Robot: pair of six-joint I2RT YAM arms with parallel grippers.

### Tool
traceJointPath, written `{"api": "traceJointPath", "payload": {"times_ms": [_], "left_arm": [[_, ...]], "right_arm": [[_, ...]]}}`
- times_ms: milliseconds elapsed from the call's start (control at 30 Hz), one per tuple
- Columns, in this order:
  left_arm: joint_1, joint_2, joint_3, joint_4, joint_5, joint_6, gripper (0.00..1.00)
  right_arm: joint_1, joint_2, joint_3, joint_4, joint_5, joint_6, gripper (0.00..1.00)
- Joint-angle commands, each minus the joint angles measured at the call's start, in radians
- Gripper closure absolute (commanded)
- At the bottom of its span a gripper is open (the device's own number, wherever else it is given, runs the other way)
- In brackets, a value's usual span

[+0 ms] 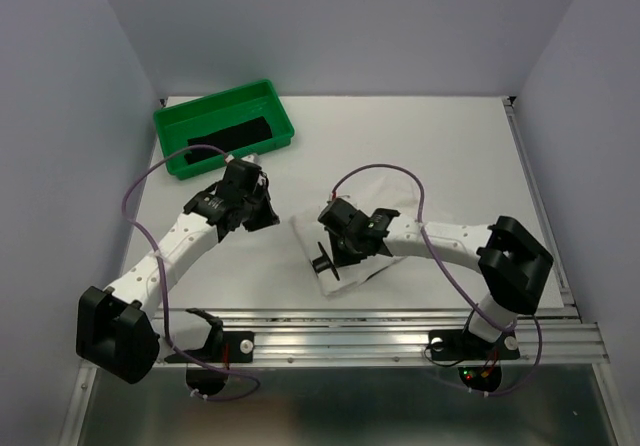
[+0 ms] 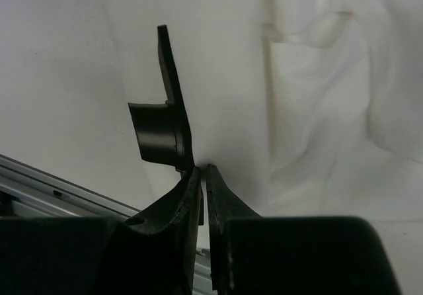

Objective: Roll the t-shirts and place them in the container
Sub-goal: Roll the T-shirt to the center of the board.

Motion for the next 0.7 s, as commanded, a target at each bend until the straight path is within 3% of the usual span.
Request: {"api": "traceJointPath", "payload": {"times_ms": [0,267,467,667], "left_arm": [[0.019,-0.068,-0.058,-0.011,-0.003,-0.036,1.0],[0.071,-0.125,-0.073,-0.062,-0.035,-0.038,1.0],[0.122,-0.168,-0.029,-0.109,-0.047,-0.005,1.0],[0.174,-0.185,0.019,-0.151,-0.06,-0.002,1.0]], "right_arm": [[0.044,0.076,0.063,0.077,-0.028,0.032,0.86],[0.053,0.288,0.192,0.14,-0.097,0.028,0.88],[0.062,0.21,0.235,0.073,-0.005,0.005,0.87],[0.093,0.11,0.239,-0.01,0.121,0.006,0.77]]}}
